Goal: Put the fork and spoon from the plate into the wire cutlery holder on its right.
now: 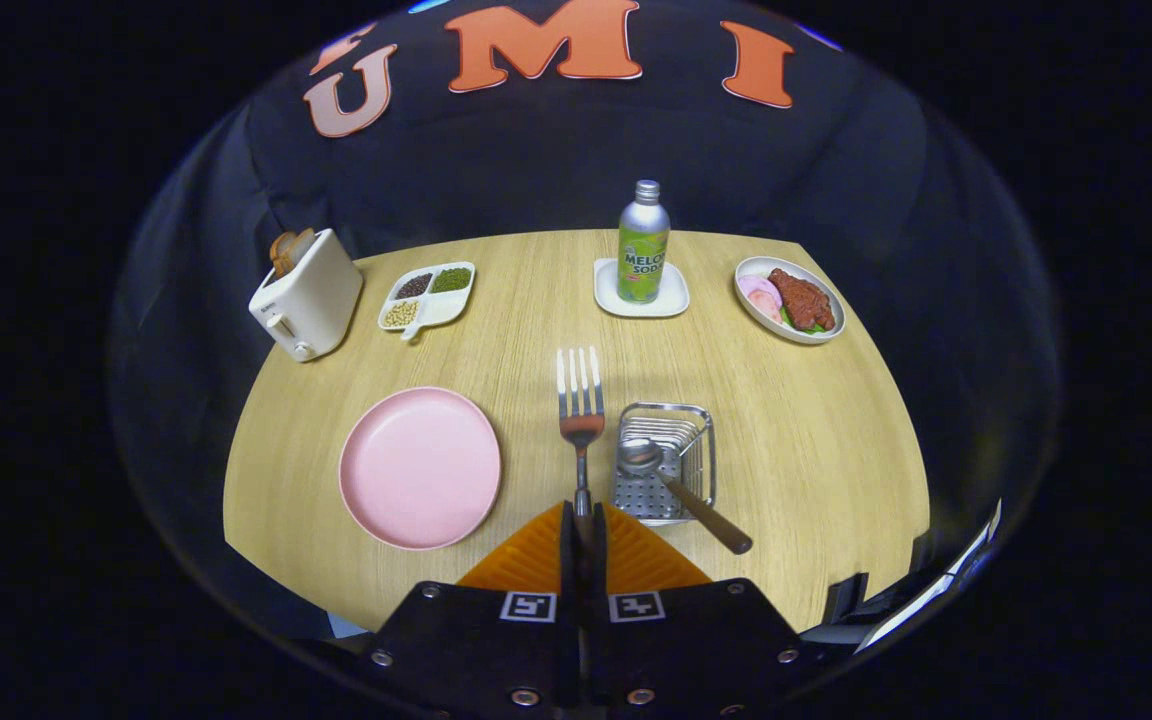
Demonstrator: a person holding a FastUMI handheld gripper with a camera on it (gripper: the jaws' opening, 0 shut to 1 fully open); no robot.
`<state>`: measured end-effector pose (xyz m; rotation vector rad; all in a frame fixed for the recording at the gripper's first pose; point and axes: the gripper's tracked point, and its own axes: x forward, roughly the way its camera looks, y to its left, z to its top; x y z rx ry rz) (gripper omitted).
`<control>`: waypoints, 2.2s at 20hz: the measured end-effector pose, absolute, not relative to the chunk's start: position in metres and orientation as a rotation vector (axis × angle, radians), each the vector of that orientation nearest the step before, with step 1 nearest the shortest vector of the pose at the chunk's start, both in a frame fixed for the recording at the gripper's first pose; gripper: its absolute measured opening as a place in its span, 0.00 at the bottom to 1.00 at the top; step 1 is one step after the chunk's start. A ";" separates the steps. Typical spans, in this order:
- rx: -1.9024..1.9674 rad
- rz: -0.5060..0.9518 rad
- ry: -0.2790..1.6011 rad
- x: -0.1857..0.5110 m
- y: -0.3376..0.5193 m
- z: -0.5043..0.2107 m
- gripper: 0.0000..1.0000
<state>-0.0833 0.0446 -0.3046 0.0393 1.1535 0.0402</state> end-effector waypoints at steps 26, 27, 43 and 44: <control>-0.184 0.243 1.646 -0.093 -0.011 -0.329 0.06; -0.170 0.244 1.667 -0.094 -0.010 -0.331 0.06; 0.094 0.143 1.332 -0.024 0.008 -0.295 0.10; 0.103 0.147 1.273 -0.017 0.010 -0.285 0.11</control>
